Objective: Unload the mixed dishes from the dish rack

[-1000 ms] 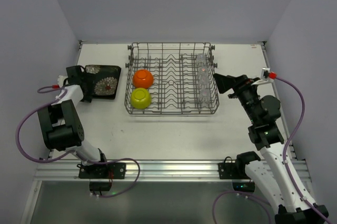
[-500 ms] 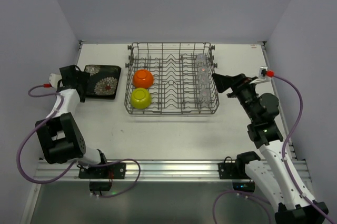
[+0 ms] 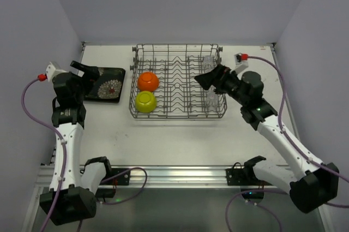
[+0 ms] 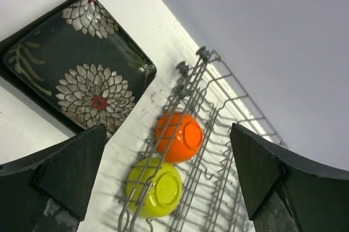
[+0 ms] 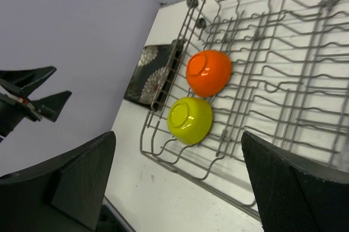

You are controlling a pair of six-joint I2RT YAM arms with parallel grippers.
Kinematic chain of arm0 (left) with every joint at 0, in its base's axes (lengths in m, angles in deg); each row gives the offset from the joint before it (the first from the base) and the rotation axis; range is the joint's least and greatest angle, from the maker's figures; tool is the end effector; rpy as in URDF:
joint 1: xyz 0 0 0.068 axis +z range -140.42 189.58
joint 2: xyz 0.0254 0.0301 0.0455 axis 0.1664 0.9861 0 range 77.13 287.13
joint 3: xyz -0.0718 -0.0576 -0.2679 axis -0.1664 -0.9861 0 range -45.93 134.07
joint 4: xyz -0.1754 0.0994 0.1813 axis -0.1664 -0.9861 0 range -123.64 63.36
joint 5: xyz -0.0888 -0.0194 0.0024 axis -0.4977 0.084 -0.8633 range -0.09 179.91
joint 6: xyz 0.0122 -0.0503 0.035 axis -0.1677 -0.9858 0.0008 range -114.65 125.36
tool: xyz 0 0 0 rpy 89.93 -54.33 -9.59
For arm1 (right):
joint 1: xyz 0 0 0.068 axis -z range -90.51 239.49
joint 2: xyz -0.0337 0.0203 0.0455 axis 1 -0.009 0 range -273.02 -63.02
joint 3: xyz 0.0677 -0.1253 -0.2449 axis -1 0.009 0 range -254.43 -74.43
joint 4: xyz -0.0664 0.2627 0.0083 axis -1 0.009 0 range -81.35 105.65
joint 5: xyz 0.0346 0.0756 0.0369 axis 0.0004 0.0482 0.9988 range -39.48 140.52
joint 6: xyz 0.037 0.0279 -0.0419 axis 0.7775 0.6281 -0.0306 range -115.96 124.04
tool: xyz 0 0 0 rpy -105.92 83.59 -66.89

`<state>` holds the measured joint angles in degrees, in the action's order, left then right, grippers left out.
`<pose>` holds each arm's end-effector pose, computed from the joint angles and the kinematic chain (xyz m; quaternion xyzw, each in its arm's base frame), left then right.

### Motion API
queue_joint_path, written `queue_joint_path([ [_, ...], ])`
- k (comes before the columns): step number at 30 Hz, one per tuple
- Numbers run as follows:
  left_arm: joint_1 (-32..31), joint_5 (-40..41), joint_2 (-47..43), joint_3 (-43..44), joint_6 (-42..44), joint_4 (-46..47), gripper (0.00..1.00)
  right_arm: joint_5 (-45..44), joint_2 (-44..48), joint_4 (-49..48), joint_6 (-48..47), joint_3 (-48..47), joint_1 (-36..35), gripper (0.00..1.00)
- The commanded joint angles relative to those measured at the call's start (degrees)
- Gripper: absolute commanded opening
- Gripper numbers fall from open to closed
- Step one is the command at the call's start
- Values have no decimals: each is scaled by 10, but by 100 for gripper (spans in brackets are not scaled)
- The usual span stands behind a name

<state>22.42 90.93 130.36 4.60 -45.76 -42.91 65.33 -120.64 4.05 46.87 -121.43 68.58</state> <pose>0.2224 0.0516 0.3419 -0.4355 0.6877 -0.1836 0.5511 0.2332 0.1019 0.3449 0.0555 0.7400 0.4317 0.5128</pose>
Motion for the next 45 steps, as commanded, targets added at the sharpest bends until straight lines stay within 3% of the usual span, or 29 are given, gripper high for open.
queue_joint_path([
  [1,-25,-36,-22,31,102,-58,100,-112,-54,67,-57,-96,-108,99],
  [3,-31,-29,-27,55,141,-110,100,-224,-83,102,-87,-139,-143,99],
  [5,-31,-23,-34,91,193,-148,100,-253,-110,89,-77,-150,-167,99],
  [8,-40,-8,-60,95,228,-198,100,-197,-128,6,1,-121,-165,99],
  [11,-74,26,-82,53,240,-191,100,-97,-173,-76,29,-116,-163,99],
  [13,-80,68,-91,21,233,-182,100,-67,-232,-2,28,-189,-164,99],
  [14,-84,80,-95,13,230,-175,100,-61,-296,91,30,-265,-164,99],
  [16,-86,100,-99,-15,226,-166,100,-50,-340,135,35,-305,-165,99],
  [19,-91,119,-104,-49,230,-150,100,-66,-366,132,45,-303,-174,99],
  [30,-115,116,-124,-40,241,-162,100,-33,-491,108,67,-334,-205,99],
  [36,-122,97,-126,-45,244,-156,100,-66,-521,111,52,-367,-213,99],
  [45,-122,84,-132,-50,248,-149,100,-62,-616,143,13,-487,-165,99],
])
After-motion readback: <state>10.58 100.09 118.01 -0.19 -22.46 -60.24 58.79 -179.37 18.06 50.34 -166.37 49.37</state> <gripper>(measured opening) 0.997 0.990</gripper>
